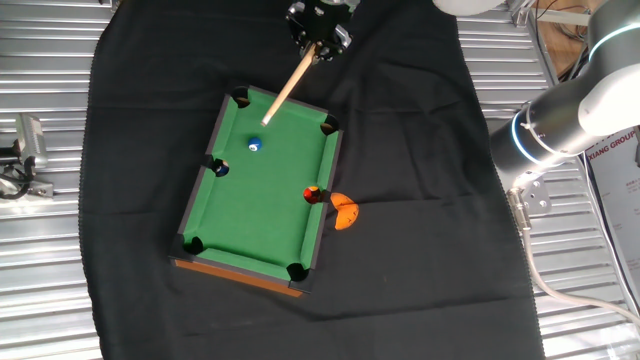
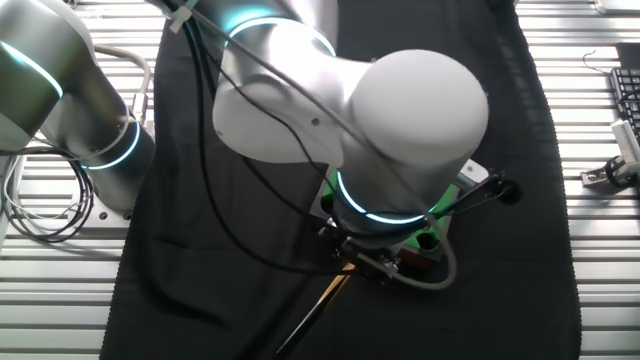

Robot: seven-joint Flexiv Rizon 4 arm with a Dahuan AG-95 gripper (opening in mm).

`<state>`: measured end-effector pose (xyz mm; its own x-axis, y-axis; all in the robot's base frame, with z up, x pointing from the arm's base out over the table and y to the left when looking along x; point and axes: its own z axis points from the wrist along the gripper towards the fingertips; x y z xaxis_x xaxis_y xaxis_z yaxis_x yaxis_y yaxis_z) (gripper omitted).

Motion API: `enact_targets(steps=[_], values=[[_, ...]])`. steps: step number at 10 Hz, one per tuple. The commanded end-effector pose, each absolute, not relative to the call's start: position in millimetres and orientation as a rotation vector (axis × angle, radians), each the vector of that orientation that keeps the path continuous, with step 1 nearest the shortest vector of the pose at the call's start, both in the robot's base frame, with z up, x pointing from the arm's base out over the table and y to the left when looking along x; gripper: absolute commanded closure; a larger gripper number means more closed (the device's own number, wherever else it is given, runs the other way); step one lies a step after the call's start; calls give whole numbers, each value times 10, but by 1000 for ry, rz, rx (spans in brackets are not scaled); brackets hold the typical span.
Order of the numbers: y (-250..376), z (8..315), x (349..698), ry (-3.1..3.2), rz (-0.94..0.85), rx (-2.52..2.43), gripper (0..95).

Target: Hit the pool ball

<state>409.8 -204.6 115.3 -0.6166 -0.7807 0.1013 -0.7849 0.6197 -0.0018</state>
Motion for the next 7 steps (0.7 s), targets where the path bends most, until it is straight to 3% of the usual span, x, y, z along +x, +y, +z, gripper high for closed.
enact_targets(steps=[1, 7], values=[[-2045, 1151, 4095, -2738, 75, 1327, 950], [-2036, 1153, 4105, -2709, 86, 1328, 950]])
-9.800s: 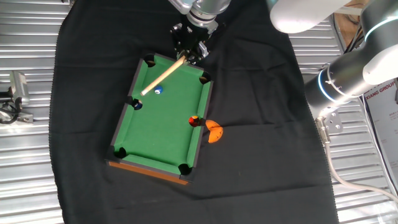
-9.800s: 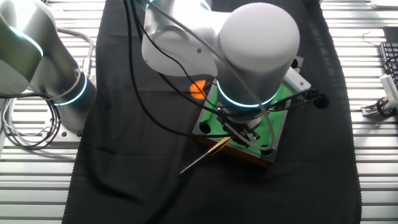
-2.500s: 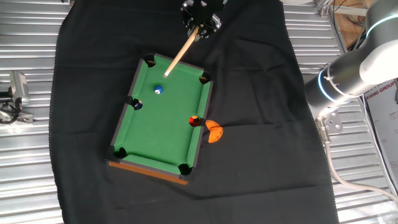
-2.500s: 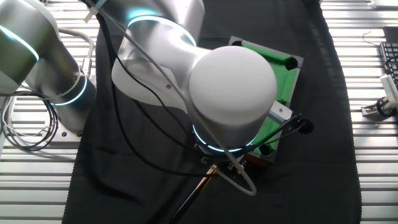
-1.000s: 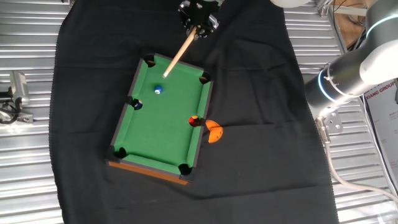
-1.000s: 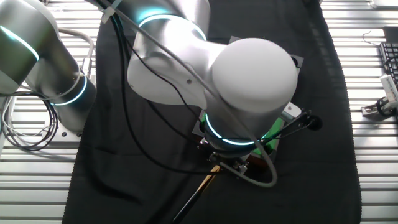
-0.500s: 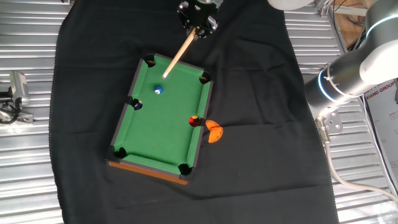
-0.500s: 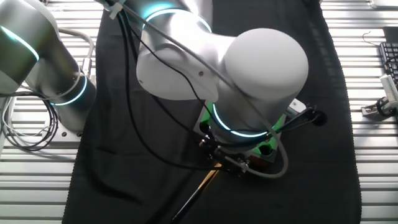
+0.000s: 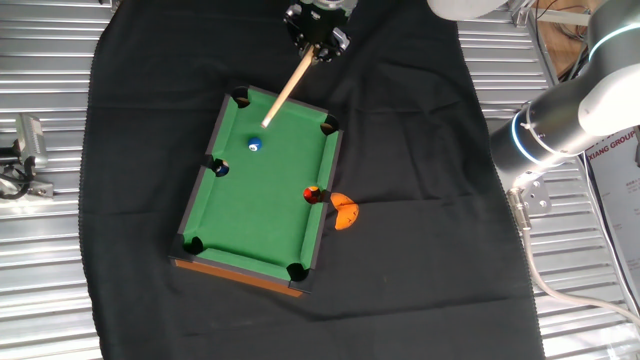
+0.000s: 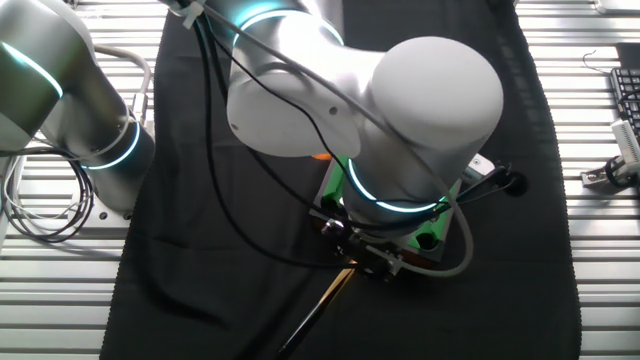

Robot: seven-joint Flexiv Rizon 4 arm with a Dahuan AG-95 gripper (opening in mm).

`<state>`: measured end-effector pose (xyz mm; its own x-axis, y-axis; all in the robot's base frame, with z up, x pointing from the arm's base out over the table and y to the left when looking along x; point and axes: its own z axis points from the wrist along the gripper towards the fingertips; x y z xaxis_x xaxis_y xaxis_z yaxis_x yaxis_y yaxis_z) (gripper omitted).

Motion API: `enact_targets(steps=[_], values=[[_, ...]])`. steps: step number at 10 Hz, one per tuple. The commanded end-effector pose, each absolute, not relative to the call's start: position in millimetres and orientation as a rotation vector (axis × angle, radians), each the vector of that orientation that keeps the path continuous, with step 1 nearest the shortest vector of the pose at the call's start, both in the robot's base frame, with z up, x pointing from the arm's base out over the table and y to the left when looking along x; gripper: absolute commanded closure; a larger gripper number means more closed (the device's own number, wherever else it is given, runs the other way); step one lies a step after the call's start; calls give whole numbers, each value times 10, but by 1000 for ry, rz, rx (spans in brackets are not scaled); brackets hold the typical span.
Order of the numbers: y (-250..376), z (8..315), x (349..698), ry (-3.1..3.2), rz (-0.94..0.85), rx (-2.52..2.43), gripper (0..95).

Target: Hit the pool ball

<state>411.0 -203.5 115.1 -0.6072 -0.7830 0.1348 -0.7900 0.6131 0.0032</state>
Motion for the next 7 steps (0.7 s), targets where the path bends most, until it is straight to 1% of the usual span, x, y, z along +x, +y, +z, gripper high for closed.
enact_targets(steps=[1, 7], values=[[-2036, 1154, 4105, -2708, 87, 1329, 950], [-2015, 1148, 4124, -2697, 94, 1332, 950]])
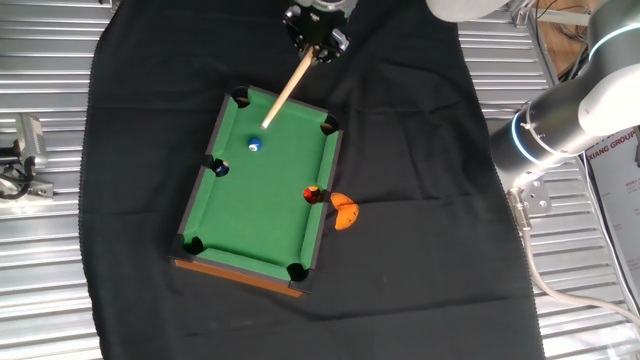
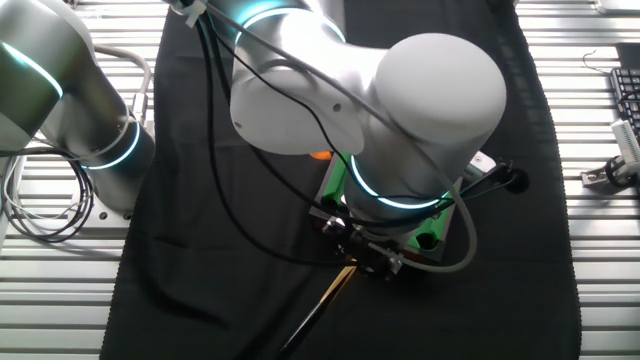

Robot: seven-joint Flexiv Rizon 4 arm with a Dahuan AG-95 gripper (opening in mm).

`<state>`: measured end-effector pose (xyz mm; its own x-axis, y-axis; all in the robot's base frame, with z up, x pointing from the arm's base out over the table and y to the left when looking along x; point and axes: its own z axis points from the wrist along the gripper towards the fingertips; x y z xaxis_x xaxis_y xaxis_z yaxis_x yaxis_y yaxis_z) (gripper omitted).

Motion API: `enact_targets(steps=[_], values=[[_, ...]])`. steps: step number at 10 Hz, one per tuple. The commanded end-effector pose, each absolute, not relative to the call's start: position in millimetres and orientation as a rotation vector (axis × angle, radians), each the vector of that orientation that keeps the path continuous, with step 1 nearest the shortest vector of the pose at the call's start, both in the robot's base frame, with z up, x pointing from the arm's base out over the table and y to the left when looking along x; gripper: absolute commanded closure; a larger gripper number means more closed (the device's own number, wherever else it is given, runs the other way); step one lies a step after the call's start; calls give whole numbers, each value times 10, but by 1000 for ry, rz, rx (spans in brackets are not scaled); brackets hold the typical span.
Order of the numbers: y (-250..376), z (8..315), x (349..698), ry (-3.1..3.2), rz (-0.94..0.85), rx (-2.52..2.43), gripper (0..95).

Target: Hit the pool ball

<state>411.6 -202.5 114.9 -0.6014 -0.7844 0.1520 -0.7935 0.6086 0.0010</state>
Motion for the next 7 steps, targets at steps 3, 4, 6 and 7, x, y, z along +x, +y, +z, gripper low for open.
enact_targets(steps=[3, 4, 6, 7], values=[[-1987, 1135, 4147, -2700, 94, 1326, 950], [-1970, 1130, 4161, -2701, 94, 1322, 950], [-1937, 1125, 4190, -2702, 97, 1316, 950], [-1917, 1123, 4206, -2704, 95, 1311, 950]])
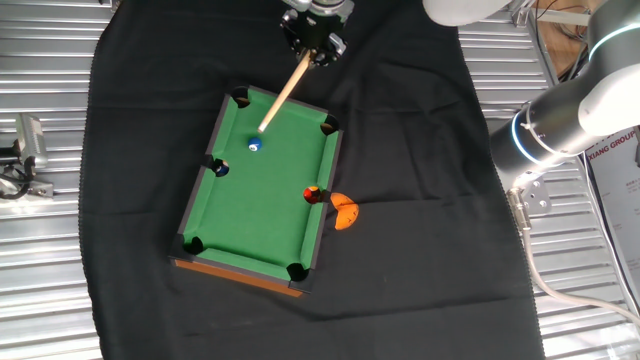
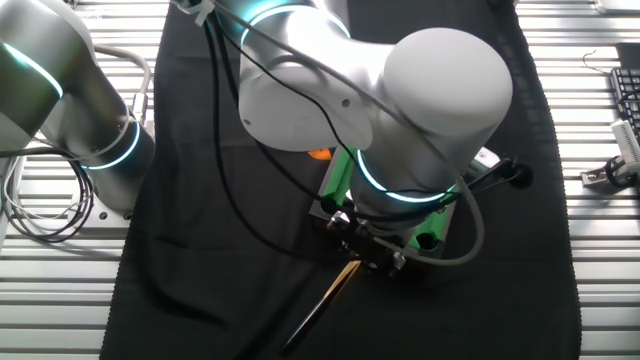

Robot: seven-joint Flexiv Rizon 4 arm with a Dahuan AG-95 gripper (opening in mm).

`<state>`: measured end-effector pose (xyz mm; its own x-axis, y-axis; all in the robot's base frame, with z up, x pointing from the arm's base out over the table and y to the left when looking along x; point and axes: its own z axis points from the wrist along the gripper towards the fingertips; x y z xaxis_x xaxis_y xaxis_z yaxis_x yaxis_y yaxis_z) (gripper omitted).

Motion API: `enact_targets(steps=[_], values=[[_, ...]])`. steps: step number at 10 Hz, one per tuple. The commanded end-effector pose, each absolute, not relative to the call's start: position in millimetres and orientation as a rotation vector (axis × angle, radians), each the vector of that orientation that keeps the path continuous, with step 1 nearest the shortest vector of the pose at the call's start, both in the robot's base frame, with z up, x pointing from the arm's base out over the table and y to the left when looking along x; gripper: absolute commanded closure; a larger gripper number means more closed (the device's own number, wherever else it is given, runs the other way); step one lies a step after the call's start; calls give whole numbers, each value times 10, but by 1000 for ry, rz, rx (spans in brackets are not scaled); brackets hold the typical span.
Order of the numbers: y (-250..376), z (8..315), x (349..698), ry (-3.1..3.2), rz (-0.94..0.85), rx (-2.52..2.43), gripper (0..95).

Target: Hit the pool ball

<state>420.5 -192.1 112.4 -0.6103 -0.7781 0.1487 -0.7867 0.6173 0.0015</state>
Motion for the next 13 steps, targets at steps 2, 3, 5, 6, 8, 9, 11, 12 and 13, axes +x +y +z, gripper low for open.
enact_targets(steps=[2, 3, 5, 6, 8, 9, 11, 12, 13], values=[[-1889, 1115, 4228, -2706, 98, 1304, 950], [-1886, 1112, 4231, -2706, 99, 1304, 950], [-1872, 1106, 4240, -2708, 97, 1301, 950], [-1854, 1096, 4251, -2712, 96, 1296, 950], [-1812, 1074, 4275, -2718, 95, 1287, 950], [-1790, 1064, 4288, -2722, 96, 1281, 950], [-1729, 1060, 4327, -2730, 96, 1265, 950], [-1703, 1073, 4346, -2733, 94, 1255, 950], [-1697, 1076, 4350, -2733, 93, 1256, 950]])
